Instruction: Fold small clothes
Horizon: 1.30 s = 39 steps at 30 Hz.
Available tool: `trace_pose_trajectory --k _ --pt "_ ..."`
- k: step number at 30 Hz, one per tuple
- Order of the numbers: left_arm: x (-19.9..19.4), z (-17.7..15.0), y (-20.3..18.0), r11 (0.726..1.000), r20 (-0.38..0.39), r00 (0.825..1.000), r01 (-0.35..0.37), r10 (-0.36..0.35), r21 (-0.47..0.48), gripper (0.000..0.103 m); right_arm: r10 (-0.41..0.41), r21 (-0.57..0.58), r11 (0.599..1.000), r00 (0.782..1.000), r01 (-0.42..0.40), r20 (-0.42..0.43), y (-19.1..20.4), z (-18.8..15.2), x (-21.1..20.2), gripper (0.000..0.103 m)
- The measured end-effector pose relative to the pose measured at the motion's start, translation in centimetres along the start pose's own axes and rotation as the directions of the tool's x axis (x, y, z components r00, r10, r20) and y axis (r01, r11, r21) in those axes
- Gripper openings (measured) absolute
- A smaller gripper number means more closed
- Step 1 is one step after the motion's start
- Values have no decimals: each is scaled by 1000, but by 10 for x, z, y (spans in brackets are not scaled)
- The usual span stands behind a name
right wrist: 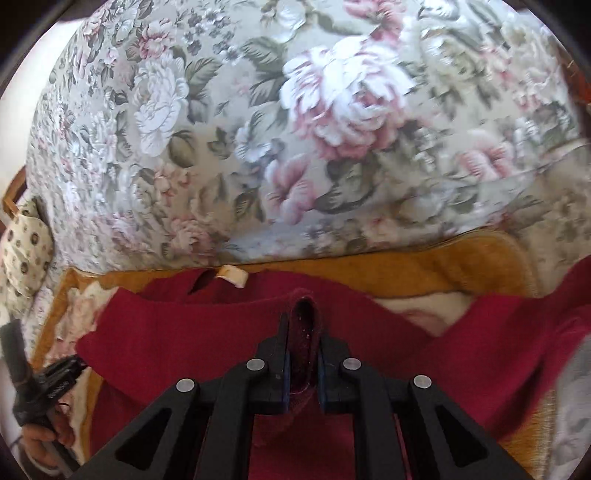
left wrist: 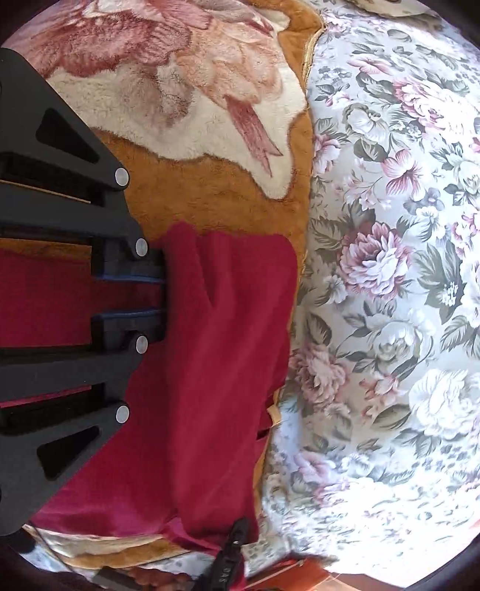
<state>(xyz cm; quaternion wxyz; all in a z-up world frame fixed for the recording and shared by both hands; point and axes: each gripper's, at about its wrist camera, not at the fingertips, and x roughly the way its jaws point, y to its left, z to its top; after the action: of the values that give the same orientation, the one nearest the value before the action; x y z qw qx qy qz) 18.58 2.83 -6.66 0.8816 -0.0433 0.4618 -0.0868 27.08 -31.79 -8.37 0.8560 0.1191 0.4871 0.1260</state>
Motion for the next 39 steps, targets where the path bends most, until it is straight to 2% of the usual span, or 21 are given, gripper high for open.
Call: trace_pose_trajectory --k 3,4,6,10,11,12,13,15,16,17,18,20,21,24,27,32,34,35,36,37,39 --pt "-2 -13 5 1000 -28 1000 3 -2 5 10 -38 8 999 999 38 -28 -5 -4 14 10" --pt "-4 -18 7 1000 -29 1000 -5 5 6 10 -130 -47 991 990 128 -54 -7 -9 24 10" --pt "-12 -25 15 999 -17 999 -32 32 14 10 -250 -103 965 966 242 -69 -5 -13 40 10" --pt "-21 -28 35 998 -6 998 -59 59 0 10 -291 -116 952 956 285 -40 -1 -10 38 11" --pt "-23 -29 37 999 -4 999 -53 53 1 10 -297 -116 949 955 292 -27 3 -7 31 18" --pt "-24 -30 37 999 -2 999 -44 44 9 10 -309 -114 945 951 305 -12 7 -4 24 32" --pt "-24 -31 36 999 0 999 -37 37 17 14 -304 -101 947 952 304 25 14 -1 11 37" --pt "-21 -33 31 999 0 1000 -10 10 38 28 -216 -77 972 974 221 72 33 4 -6 43" --pt "-18 -33 29 999 0 1000 -5 5 43 38 -135 -82 987 988 141 77 48 9 -11 44" --pt "-14 -34 27 999 3 1000 -3 3 41 40 -78 -91 992 994 84 72 61 13 -11 44" --pt "-9 -33 27 999 2 1000 1 -1 33 40 23 -113 994 998 -16 57 80 18 -7 44" --pt "4 -31 31 1000 -23 1000 15 -15 0 40 184 -140 974 983 -180 10 110 23 8 44" --pt "11 -31 33 1000 -36 999 21 -22 -16 40 223 -160 962 975 -223 -18 128 26 19 44" --pt "23 -31 35 998 -48 998 49 -51 -35 40 261 -285 918 961 -275 -86 188 35 60 44" --pt "25 -33 35 997 -26 997 68 -69 -33 40 290 -348 874 939 -339 -187 234 40 108 46" --pt "27 -38 43 990 8 992 123 -123 -75 40 207 -420 842 922 -338 -327 268 36 175 46" --pt "26 -40 43 989 17 991 132 -131 -65 40 202 -426 826 899 -369 -388 271 28 189 34" --pt "25 -42 45 988 22 990 138 -136 -66 40 201 -445 815 901 -372 -384 274 25 188 16" --pt "25 -43 45 987 29 990 143 -141 -71 40 195 -474 802 911 -362 -364 276 21 185 11" --pt "25 -44 46 986 33 989 146 -144 -74 40 184 -524 784 930 -334 -318 281 18 178 10" --pt "24 -46 47 986 42 988 151 -148 -76 40 182 -545 784 950 -297 -255 286 22 169 8"
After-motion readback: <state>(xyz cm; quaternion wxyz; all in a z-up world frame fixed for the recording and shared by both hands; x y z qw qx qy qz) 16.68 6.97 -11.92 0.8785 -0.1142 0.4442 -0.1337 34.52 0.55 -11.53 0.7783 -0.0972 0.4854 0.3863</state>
